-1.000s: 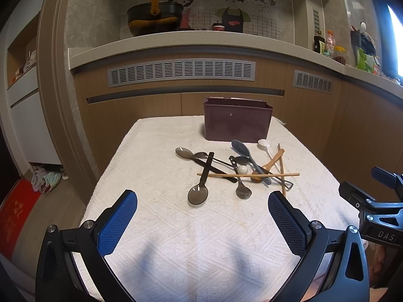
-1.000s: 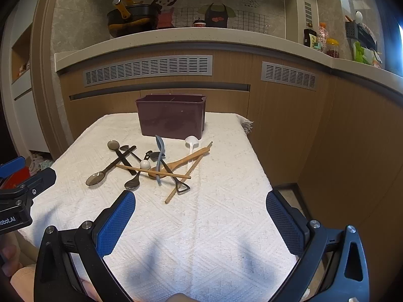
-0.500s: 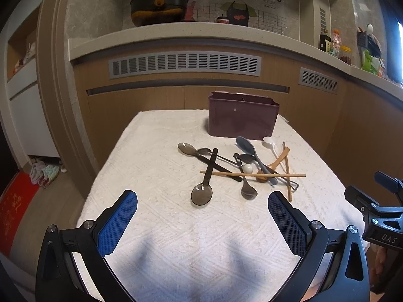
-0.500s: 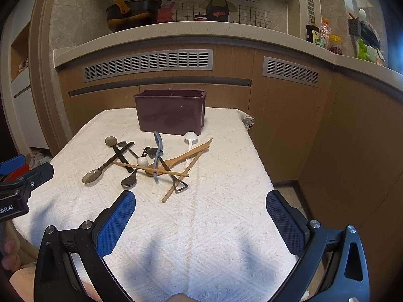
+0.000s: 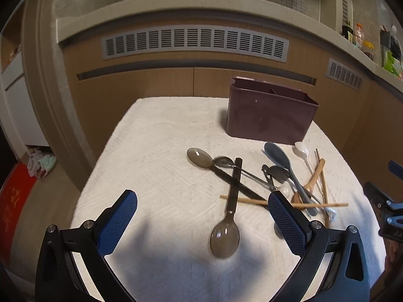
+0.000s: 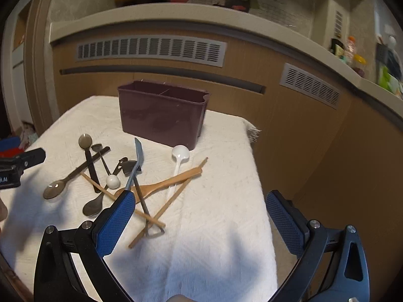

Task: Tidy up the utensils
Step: 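Move the right tool to the blue plastic spoon and close on it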

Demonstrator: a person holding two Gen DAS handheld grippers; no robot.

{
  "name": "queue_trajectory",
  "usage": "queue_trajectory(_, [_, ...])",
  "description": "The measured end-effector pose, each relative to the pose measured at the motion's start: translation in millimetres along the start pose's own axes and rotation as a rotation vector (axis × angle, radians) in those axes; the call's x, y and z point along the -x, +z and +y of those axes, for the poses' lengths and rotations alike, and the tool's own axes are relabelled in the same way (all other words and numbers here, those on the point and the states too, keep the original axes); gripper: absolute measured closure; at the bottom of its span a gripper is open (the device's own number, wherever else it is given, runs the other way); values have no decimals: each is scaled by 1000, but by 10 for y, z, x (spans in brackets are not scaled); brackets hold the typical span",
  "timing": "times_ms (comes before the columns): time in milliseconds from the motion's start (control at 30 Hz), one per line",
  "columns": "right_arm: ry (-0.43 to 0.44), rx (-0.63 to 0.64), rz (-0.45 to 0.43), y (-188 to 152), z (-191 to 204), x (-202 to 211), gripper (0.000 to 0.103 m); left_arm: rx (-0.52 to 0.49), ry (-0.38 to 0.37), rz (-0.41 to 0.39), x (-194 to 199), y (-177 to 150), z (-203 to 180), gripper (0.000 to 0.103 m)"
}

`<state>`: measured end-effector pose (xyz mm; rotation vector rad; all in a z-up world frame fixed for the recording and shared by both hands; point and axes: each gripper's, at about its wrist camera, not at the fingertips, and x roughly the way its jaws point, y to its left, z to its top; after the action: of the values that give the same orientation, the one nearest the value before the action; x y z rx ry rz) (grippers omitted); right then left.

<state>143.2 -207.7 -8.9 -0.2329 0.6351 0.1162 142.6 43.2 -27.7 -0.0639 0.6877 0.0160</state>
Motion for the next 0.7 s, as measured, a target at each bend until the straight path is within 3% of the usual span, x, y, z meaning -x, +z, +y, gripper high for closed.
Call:
queue_trajectory(133, [105, 45, 54, 173, 140, -363, 16, -37, 27, -21, -190, 127, -24, 0])
queue_trajectory(200, [155, 81, 96, 285, 270, -583, 41, -57, 58, -25, -271, 170, -35, 0])
queue_trajectory(233, [184, 99, 119, 344, 343, -704, 45, -62, 55, -15, -304, 180, -32, 0])
queue_trajectory(400, [271, 106, 190, 553, 638, -1153, 51, -61, 18, 69, -473, 164, 28, 0])
queue_trajectory(633, [253, 76, 269, 675, 820, -1599, 51, -26, 3, 100, -521, 118, 153, 0])
queue_trajectory(700, [267, 71, 292, 652, 844, -1638, 59, -19, -2, 100, -523, 114, 187, 0])
